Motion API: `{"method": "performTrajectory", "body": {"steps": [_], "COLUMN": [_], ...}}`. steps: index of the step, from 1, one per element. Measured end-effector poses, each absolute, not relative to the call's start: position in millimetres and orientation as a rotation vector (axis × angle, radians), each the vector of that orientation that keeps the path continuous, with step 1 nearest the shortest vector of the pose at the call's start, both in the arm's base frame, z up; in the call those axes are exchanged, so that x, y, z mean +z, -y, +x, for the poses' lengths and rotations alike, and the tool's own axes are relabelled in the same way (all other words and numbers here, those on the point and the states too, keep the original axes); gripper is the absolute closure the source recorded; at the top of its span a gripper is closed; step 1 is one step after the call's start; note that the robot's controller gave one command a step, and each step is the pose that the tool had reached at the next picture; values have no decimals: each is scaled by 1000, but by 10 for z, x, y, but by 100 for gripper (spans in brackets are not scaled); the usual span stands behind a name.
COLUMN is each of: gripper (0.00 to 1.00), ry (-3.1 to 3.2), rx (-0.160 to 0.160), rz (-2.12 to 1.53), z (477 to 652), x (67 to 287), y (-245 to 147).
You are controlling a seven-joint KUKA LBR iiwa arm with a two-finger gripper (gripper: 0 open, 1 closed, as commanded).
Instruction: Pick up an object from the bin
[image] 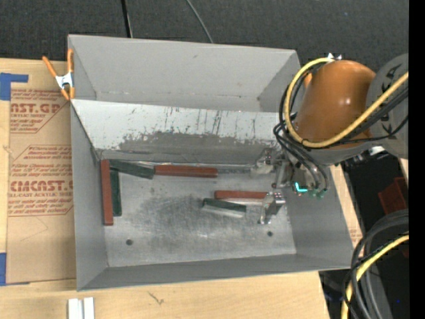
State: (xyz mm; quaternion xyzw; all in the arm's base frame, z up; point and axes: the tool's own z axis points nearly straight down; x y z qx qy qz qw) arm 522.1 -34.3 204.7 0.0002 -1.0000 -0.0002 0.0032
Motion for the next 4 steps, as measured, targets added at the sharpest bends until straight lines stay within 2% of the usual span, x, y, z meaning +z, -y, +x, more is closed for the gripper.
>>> {"method": "performTrajectory", "body": {"steps": [1,2,3,4], "gripper": [0,0,100,100], "ry": [3143,3151,3130,3130], "rx": [1,-1,2,2], "rz": [1,-34,302,302], "z": [5239,5365,5389,5389], "x": [2083,1586,753,753], "y": [343,324,132,132]}}
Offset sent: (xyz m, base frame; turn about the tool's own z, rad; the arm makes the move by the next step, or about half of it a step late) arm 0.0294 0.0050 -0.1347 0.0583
